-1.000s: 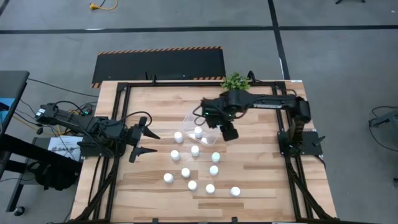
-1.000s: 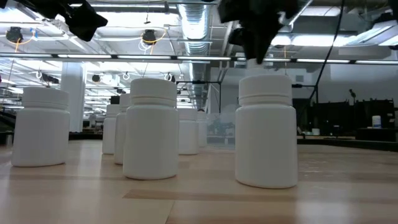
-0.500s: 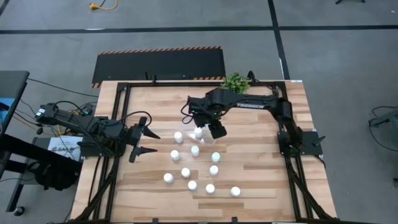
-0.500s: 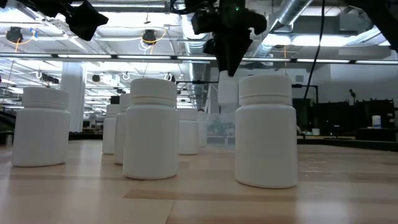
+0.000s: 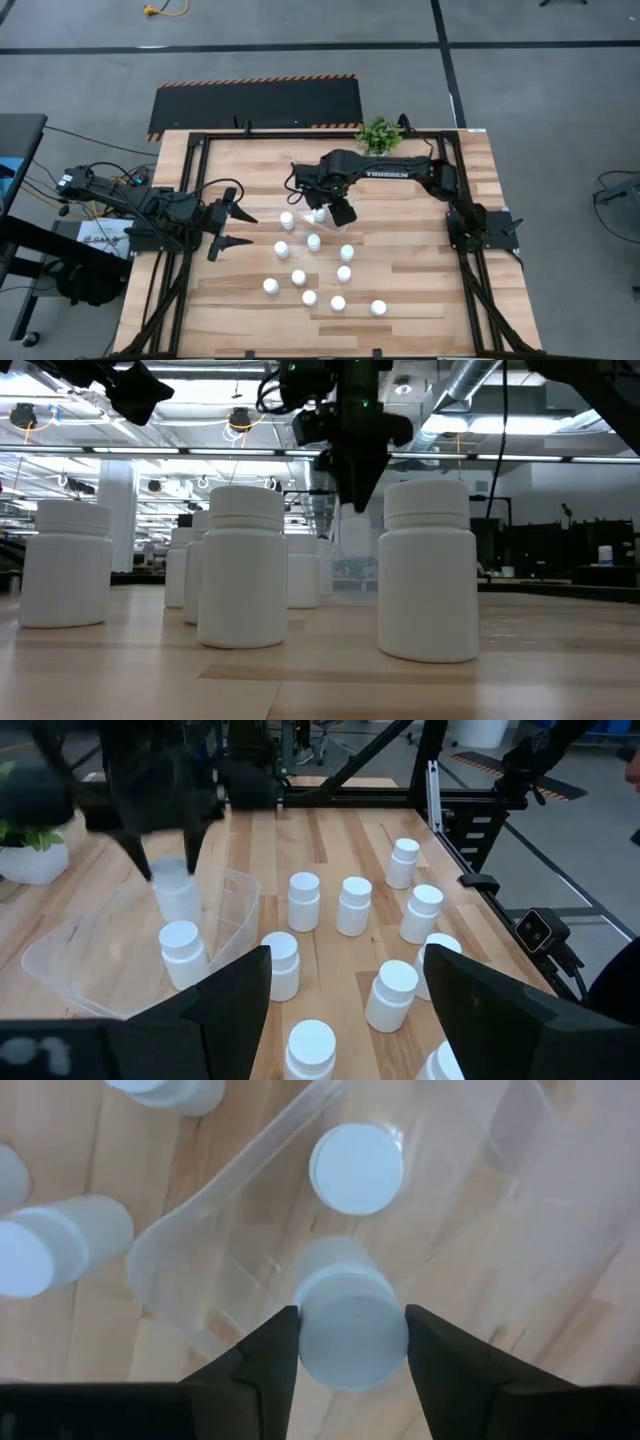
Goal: Pick and place pill bottles into a basket
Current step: Put the pill bottle into the bin
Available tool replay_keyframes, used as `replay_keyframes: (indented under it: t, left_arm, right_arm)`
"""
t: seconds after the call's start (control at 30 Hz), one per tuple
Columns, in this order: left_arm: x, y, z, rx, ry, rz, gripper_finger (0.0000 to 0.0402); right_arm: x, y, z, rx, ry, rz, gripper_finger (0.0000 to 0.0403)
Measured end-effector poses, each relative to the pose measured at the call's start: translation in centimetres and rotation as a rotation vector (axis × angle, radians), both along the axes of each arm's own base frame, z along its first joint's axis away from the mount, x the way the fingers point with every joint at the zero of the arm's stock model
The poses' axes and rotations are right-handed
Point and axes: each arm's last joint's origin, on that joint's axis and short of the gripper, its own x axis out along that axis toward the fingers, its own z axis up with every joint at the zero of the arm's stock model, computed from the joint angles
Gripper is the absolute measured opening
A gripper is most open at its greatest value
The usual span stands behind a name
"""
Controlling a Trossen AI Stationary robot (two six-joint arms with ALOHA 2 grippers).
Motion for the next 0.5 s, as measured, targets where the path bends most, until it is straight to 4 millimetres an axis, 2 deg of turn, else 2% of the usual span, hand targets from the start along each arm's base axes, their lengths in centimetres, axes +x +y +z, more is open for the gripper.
replay_keyframes:
  t: [0.1, 0.23, 0.37, 0.5]
  left_arm:
    - [0.0, 0.0, 0.0, -0.001, -0.002, 0.000, 0.0251]
    - [0.0, 0.0, 0.0, -0.001, -0.002, 0.000, 0.0251]
    - [0.0, 0.0, 0.0, -0.001, -0.002, 0.000, 0.0251]
    - [0.0, 0.0, 0.0, -0.001, -0.002, 0.000, 0.0251]
  right_arm:
    - [0.4, -0.3, -1.1, 0.002, 0.022, 0.008, 0.0154]
    - [0.8, -0.3, -2.1, 0.005, 0.036, 0.008, 0.0171]
    - [1.0, -0.6, -2.2, 0.004, 0.021, 0.011, 0.0178]
    - [1.1, -0.9, -2.2, 0.005, 0.004, -0.002, 0.0165]
